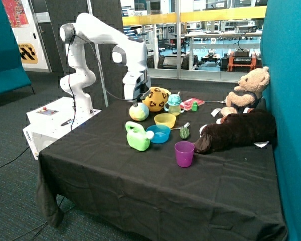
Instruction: Sort the balls from left to right in order of size
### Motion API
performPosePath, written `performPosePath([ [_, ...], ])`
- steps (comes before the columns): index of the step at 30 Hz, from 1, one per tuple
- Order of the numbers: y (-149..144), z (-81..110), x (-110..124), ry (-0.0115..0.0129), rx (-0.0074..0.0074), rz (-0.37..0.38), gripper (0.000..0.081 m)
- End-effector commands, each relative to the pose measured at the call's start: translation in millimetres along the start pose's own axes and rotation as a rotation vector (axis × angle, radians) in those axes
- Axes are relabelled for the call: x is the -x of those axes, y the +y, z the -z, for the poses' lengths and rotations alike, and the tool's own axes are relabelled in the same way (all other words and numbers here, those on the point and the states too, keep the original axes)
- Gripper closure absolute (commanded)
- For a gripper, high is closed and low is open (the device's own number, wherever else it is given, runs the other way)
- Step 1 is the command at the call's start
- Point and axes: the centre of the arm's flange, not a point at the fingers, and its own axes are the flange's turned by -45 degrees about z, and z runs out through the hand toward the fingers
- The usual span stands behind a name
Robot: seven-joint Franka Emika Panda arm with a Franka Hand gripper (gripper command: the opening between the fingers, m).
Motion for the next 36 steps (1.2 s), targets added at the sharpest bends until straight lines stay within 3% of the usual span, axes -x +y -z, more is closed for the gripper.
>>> performPosePath([
  [1, -46.1, 11.7, 2.8, 0.0020, 0.0000, 0.109, 0.0145],
  [17, -128.1, 19.1, 20.1, 0.0020, 0.0002, 0.278, 0.0139],
  [36, -201.9, 22.7, 52.8, 0.0020, 0.0003, 0.420, 0.0149],
])
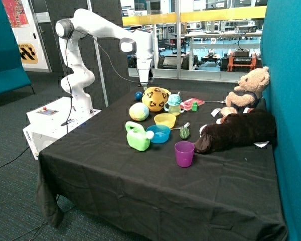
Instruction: Sort the balls from left to right in order of size
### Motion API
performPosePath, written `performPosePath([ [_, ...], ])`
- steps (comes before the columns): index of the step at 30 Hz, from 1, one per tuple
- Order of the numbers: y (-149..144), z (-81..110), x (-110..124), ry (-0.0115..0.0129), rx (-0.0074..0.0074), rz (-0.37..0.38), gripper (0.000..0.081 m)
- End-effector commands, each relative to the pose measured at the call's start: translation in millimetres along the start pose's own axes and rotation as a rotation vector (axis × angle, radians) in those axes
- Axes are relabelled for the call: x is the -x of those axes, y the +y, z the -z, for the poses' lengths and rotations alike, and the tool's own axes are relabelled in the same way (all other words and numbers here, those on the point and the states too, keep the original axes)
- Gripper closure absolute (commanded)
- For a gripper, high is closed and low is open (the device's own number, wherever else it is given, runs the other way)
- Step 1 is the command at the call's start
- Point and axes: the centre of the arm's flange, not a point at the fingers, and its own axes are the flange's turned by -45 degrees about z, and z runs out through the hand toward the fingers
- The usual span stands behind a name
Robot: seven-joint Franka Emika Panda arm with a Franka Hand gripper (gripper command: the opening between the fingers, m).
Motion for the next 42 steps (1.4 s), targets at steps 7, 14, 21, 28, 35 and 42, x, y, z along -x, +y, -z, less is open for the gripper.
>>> performPosePath([
  [7, -81.1, 10.0, 2.1, 0.0025, -0.0033, 0.185, 0.0158],
  [14, -101.1, 6.7, 5.1, 0.0026, -0.0032, 0.224, 0.0157],
  [21, -137.3, -3.1, 5.6, 0.0028, -0.0031, 0.311, 0.0204],
  [28, -167.3, -5.9, 9.6, 0.0029, -0.0030, 0.382, 0.0215],
  [35, -192.3, -6.6, 17.5, 0.0030, -0.0029, 0.444, 0.0243],
  [42, -202.5, -8.2, 22.4, 0.0030, -0.0029, 0.481, 0.0243],
])
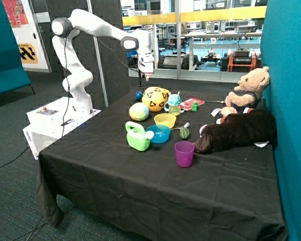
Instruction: Sort the balls from left to right in order of size
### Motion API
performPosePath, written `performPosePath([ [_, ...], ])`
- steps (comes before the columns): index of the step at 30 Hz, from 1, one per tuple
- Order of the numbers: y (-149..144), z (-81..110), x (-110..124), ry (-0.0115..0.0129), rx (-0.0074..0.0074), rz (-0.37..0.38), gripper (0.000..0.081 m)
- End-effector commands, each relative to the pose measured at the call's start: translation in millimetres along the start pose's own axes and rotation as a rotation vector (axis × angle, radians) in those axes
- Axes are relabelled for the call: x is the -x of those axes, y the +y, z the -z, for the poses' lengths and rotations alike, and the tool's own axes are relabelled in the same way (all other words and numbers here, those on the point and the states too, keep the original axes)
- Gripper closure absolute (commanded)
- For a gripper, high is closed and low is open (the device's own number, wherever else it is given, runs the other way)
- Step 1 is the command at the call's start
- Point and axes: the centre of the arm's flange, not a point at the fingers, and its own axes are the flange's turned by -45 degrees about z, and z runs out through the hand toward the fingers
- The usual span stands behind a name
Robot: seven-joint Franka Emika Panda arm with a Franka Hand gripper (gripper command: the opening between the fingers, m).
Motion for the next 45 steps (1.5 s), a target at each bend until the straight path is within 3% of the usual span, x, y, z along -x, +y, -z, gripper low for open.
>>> performPosePath([
  [1, -25.1, -2.1, -4.2, 0.0005, -0.0013, 0.072, 0.0248],
  [9, -38.6, -8.5, 4.8, 0.0005, -0.0012, 0.143, 0.0248],
  [11, -43.6, -11.3, 7.5, 0.0005, -0.0012, 0.161, 0.0217],
  [15, -54.1, -15.5, 11.9, 0.0006, -0.0012, 0.195, 0.0299],
  [18, -60.5, -18.4, 12.3, 0.0006, -0.0012, 0.228, 0.0192],
  [24, -62.6, -23.2, 6.7, 0.0006, -0.0012, 0.254, 0.0142],
  [31, -75.2, -35.2, 4.6, 0.0006, -0.0012, 0.285, 0.0216],
  [32, -78.3, -37.5, 5.2, 0.0006, -0.0012, 0.290, 0.0173],
  [45, -102.2, -61.5, 3.7, 0.0007, -0.0012, 0.343, 0.0175],
])
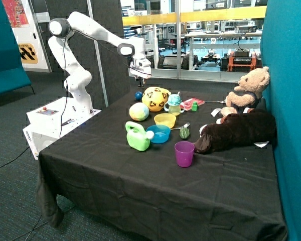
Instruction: Sort the balls from left to right in order of size
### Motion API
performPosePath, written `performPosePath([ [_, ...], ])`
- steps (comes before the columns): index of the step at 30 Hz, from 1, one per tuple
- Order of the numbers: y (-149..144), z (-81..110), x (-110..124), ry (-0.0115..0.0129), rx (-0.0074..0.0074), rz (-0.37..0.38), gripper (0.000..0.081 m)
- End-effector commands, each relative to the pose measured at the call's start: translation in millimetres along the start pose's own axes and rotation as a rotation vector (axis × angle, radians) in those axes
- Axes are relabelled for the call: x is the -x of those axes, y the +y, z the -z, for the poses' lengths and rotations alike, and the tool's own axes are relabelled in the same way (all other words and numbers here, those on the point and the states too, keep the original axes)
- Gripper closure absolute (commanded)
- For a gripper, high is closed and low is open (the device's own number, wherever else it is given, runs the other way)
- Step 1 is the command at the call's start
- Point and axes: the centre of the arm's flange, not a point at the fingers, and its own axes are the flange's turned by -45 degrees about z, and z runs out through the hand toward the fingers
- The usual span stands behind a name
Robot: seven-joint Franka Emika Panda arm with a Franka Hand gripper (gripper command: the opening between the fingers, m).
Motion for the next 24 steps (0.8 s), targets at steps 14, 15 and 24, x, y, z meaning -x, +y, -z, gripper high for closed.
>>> performPosePath([
  [14, -23.6, -36.5, -2.0, -0.0007, -0.0021, 0.011, 0.0100],
  [15, -25.5, -38.4, -1.4, -0.0007, -0.0021, 0.006, 0.0099],
  [24, -36.0, -49.6, -1.0, -0.0007, -0.0021, -0.003, 0.0104],
])
